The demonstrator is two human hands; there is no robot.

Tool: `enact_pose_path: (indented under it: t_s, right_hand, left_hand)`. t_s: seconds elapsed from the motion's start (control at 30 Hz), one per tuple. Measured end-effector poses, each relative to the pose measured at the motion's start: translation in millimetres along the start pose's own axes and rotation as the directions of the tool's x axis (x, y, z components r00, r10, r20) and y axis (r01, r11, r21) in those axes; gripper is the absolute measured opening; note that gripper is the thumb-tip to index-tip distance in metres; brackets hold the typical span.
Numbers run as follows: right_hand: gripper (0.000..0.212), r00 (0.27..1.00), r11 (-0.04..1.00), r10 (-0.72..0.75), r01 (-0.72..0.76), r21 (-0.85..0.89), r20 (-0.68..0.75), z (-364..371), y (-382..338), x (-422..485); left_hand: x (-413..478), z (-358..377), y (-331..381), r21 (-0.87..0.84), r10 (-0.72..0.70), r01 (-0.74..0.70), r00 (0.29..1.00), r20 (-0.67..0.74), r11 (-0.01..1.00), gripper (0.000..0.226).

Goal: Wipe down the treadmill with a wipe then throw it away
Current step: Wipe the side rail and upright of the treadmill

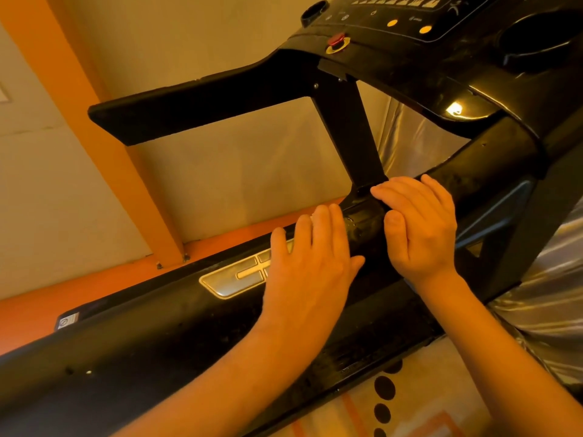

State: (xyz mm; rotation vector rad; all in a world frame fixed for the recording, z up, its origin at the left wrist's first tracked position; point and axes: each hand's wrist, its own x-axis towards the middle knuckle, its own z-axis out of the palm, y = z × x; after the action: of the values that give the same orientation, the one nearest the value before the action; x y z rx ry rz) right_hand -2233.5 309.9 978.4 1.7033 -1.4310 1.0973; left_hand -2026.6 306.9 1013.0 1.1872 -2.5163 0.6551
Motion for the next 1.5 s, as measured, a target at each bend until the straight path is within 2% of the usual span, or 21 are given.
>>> enact_pose_path:
  t_s: [0.13,0.27,0.33,0.43,0.53,0.7,0.8,0.9,0.97,1.13,1.23,1.33,1.5]
  right_hand:
    - [0.044,1.0,1.0,0.015,-0.014,0.013,-0.017,2.5,-1.0,-1.7]
    - [0.043,0.999,1.0,0.021,-0.02,0.016,-0.026,3.6,-1.3,-1.6]
    - [0.043,1.0,1.0,0.011,-0.011,0.008,-0.027,3.1,-1.8,-1.8]
    - [0.043,0.999,1.0,0.016,-0.016,0.016,-0.031,2.7,-1.1,-1.1]
    - [0.043,0.999,0.999,0.024,-0.023,0.028,-0.041,2.6,-1.8,-0.1]
    - [0.044,1.0,1.0,0.005,-0.005,0.007,-0.021,3.3,-1.4,-2.0]
    - [0.049,0.999,0.999,-0.033,0.033,-0.011,-0.009,4.1,2.3,-5.5]
    - [0.054,0.997,0.998,-0.062,0.061,-0.024,-0.045,8.8,6.4,-16.3]
    - [0.053,0.995,0.998,-0.06,0.058,-0.027,-0.082,13.3,7.3,-22.8]
    - [0.052,0.991,0.998,-0.058,0.055,-0.027,-0.125,16.7,6.2,-25.0]
    - [0.051,0.991,0.998,-0.059,0.056,-0.029,-0.123,15.8,7.0,-25.1]
    - [0.052,0.99,0.998,-0.052,0.049,-0.031,-0.131,17.5,8.0,-25.0]
    - [0.054,0.986,0.998,-0.05,0.046,-0.032,-0.157,19.8,5.6,-27.2]
  left_hand:
    - [-17.3,3.2,-33.4,-0.051,0.12,-0.121,0.993,-0.015,0.991,0.081]
    - [-16.4,3.9,-32.3,0.031,0.106,-0.107,0.994,0.03,0.994,0.087]
    - [-2.6,3.9,-20.0,-0.001,0.086,-0.086,0.996,0.033,0.996,0.088]
    - [-3.2,1.1,-30.1,-0.089,0.151,-0.148,0.988,0.023,0.985,0.085]
    - [-33.9,3.2,-59.4,-0.033,0.217,-0.216,0.976,0.015,0.976,0.086]
    - [-31.1,9.0,-52.0,0.001,0.159,-0.159,0.987,-0.016,0.987,0.086]
    - [-16.6,6.6,-36.1,-0.046,0.145,-0.145,0.989,-0.021,0.988,0.083]
    - [-30.5,7.1,-48.8,-0.046,0.187,-0.188,0.982,-0.034,0.981,0.075]
    - [-44.9,7.3,-63.0,-0.027,0.201,-0.202,0.979,-0.033,0.979,0.078]
    - [-26.3,10.0,-50.2,-0.031,0.147,-0.149,0.987,-0.071,0.988,0.078]
    - [-6.6,6.7,-35.9,-0.081,0.133,-0.136,0.99,-0.044,0.987,0.076]
    - [-29.4,6.5,-53.2,-0.081,0.134,-0.135,0.991,-0.013,0.988,0.072]
    - [-77.8,7.5,-80.2,0.03,-0.012,0.012,1.0,-0.028,0.999,0.073]
